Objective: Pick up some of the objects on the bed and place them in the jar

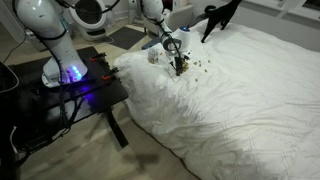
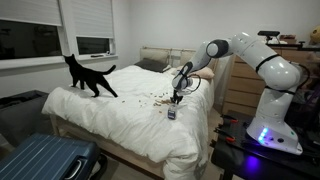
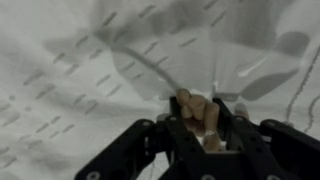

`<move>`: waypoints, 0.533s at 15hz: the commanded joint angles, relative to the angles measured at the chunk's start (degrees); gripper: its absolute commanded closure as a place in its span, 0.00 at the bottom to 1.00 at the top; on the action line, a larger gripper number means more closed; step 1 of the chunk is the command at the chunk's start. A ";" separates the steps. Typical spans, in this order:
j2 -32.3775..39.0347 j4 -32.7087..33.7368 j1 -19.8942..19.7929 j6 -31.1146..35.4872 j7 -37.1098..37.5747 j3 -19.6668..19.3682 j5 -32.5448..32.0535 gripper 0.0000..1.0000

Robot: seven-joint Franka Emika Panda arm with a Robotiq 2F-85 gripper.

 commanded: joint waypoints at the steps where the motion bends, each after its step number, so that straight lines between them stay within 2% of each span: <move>1: -1.29 -0.51 0.37 -1.76 1.34 -1.03 0.28 0.94; 2: -1.53 -0.75 0.34 -1.72 1.31 -1.11 0.27 1.00; 8: -3.67 -3.54 0.72 -1.17 1.50 -1.89 0.01 0.99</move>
